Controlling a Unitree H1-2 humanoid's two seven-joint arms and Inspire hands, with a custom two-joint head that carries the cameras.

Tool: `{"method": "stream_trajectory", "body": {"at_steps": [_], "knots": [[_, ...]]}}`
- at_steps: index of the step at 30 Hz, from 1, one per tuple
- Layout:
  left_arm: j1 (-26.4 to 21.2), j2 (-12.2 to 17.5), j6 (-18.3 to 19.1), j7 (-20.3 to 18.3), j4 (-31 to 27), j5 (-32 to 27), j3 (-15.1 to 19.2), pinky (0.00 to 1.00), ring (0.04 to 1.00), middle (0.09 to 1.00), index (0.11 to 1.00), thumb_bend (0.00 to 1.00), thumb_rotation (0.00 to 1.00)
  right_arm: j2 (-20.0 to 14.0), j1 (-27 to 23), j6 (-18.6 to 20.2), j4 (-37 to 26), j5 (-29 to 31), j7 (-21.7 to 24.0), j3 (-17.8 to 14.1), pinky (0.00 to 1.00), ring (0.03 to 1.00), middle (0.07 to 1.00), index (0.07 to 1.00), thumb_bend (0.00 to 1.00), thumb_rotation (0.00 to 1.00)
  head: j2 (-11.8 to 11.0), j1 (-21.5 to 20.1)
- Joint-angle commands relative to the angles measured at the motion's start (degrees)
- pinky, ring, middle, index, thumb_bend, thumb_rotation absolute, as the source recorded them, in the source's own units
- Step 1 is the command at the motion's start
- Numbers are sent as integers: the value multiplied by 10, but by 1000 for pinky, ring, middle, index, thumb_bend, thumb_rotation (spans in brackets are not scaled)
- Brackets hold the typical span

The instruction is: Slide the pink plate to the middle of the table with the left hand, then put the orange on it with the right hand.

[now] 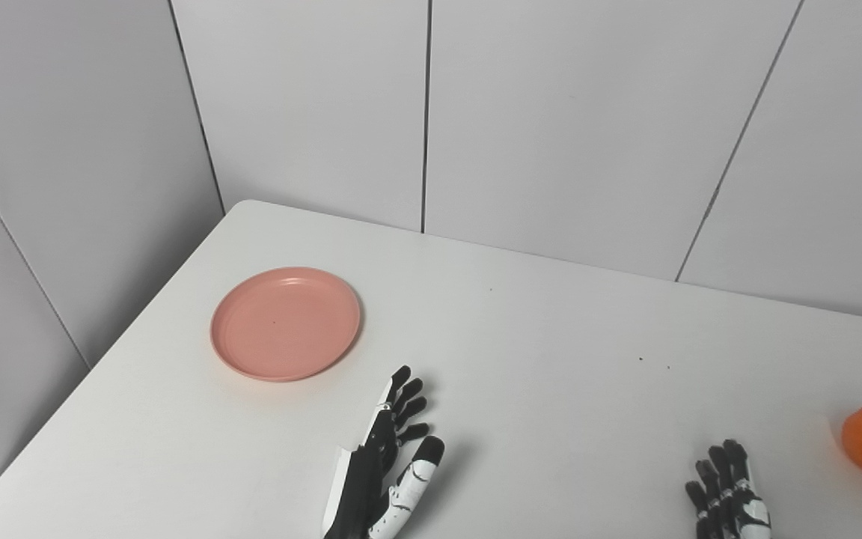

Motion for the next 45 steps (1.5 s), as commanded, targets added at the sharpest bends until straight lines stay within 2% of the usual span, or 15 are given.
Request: {"method": "stream_trajectory", "body": {"at_steps": [1, 4, 7, 10, 12, 15, 16, 18, 22, 25, 30, 35, 41, 45], "knots": [[89, 18, 17, -17, 57, -21, -8, 789, 883, 915, 916, 654, 755, -27, 82, 0, 10, -1, 2, -1, 1000, 1000, 1000, 1000, 619, 1000, 2, -1], [89, 26, 16, -22, 30, -21, -12, 776, 876, 915, 910, 622, 749, -27, 81, 5, 7, -5, 0, 0, 1000, 1000, 1000, 1000, 619, 1000, 3, -1], [85, 26, 49, -39, -25, -56, -8, 797, 880, 912, 919, 658, 737, -27, 81, 10, 3, -10, -2, 1, 1000, 1000, 1000, 1000, 614, 1000, 5, 1], [69, 32, 109, -63, -83, -111, -2, 842, 894, 917, 929, 720, 726, -29, 81, 13, 3, -11, -1, 2, 1000, 1000, 1000, 1000, 620, 1000, 8, 3], [50, 44, 159, -81, -121, -145, 5, 863, 881, 895, 886, 808, 749, -29, 81, 15, 1, -12, -2, 3, 1000, 1000, 1000, 1000, 622, 1000, 8, 3], [9, 63, 245, -105, -175, -192, 25, 861, 867, 870, 860, 864, 767, -28, 80, 20, 0, -14, -3, 3, 1000, 1000, 1000, 1000, 630, 1000, 11, 9], [0, 65, 263, -110, -184, -201, 32, 858, 859, 861, 845, 891, 768, -28, 80, 20, 0, -15, -3, 3, 1000, 1000, 1000, 1000, 632, 1000, 11, 9], [-45, 84, 310, -123, -207, -222, 55, 840, 846, 853, 831, 919, 787, -27, 80, 19, 2, -15, -2, 4, 1000, 1000, 1000, 1000, 638, 1000, 13, 11], [-123, 97, 361, -132, -232, -237, 97, 829, 827, 816, 788, 948, 827, -24, 82, 22, -1, -14, 0, 4, 1000, 1000, 1000, 1000, 653, 1000, 14, 8], [-162, 100, 389, -131, -241, -241, 114, 879, 859, 839, 798, 957, 857, -21, 83, 26, -5, -17, -2, 5, 1000, 1000, 1000, 1000, 664, 1000, 14, 7], [-218, 139, 397, -128, -236, -262, 121, 950, 897, 895, 858, 942, 914, -22, 84, 24, -7, -16, -3, 7, 1000, 1000, 1000, 1000, 680, 1000, 14, 6], [-270, 183, 396, -137, -208, -301, 146, 963, 903, 873, 852, 927, 929, -23, 85, 25, -8, -18, -3, 9, 1000, 1000, 1000, 1000, 697, 1000, 16, 5], [-311, 240, 364, -160, -146, -327, 181, 954, 902, 876, 863, 934, 926, -26, 84, 26, -6, -14, 1, 10, 1000, 1000, 1000, 1000, 708, 1000, 13, 7], [-334, 274, 326, -183, -89, -340, 202, 966, 897, 879, 873, 932, 927, -26, 83, 26, -2, -16, -1, 10, 1000, 1000, 999, 1000, 702, 1000, 12, 8]]}}
